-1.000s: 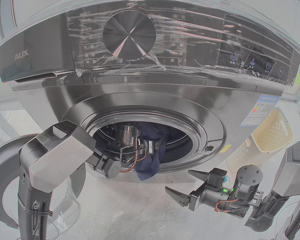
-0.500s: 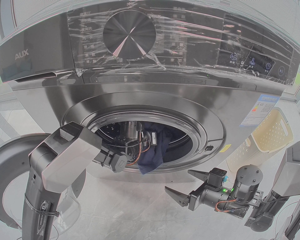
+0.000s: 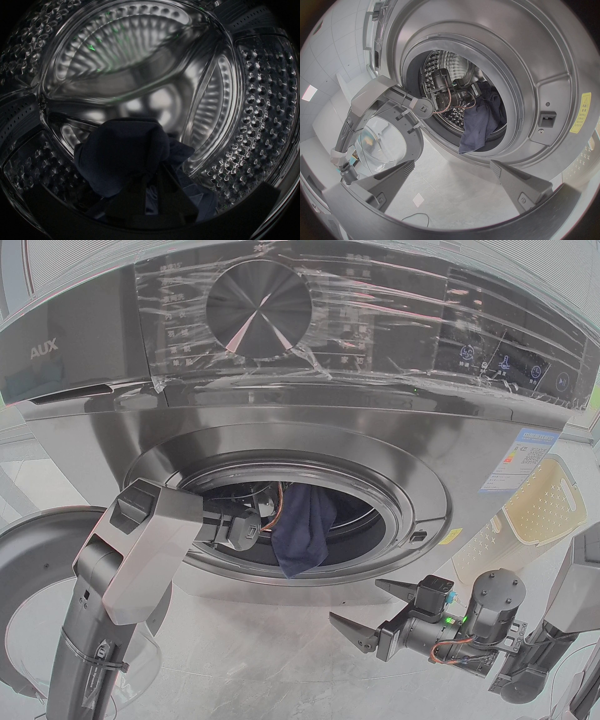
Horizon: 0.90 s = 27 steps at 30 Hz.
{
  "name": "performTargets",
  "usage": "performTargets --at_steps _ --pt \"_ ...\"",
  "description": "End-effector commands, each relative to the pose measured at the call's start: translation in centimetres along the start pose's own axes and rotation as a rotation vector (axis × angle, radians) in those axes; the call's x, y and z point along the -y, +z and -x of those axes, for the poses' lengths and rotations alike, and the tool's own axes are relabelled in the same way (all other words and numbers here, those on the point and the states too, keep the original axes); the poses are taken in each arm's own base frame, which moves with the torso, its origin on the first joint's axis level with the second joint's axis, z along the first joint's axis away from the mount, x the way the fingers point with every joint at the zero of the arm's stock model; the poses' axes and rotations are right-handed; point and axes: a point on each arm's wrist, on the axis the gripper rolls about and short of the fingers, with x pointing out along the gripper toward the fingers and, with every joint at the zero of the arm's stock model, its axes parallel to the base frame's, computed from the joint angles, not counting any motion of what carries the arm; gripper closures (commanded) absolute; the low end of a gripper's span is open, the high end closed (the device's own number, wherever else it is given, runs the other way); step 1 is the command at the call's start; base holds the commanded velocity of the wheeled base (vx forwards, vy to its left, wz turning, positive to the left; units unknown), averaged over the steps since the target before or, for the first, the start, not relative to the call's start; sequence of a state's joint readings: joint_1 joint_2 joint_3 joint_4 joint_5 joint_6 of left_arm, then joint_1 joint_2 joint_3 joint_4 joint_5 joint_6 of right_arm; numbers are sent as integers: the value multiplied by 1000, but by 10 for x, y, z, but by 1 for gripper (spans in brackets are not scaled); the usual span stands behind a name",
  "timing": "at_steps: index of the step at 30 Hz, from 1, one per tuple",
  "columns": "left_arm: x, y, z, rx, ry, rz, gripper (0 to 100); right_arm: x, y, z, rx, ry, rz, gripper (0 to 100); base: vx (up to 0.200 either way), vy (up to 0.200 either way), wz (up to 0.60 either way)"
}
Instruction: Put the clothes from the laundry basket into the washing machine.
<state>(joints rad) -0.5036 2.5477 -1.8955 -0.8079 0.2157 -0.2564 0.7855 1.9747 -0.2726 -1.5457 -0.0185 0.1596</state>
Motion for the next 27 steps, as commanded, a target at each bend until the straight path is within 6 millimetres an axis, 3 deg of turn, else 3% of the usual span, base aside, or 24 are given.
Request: performTargets --at_steps 1,2,6,15,26,27 --pt "-4 -10 -1 -16 8 -4 100 0 0 0 -2 1 0 0 0 0 0" --pt "-4 -15 2 -40 11 -8 0 0 0 0 -2 1 0 0 0 0 0" --pt "-2 -20 12 -96 17 -14 0 0 0 0 -2 0 -1 0 0 0 0" --pt "4 -47 55 -409 -27 -72 0 0 -1 0 -3 1 -1 0 0 0 0" --pt "-9 -75 56 -483 -21 -99 0 0 -3 -1 -11 0 -1 0 0 0 0" --pt "-11 -81 55 -489 -22 -110 100 0 -3 -1 -11 0 -1 0 0 0 0"
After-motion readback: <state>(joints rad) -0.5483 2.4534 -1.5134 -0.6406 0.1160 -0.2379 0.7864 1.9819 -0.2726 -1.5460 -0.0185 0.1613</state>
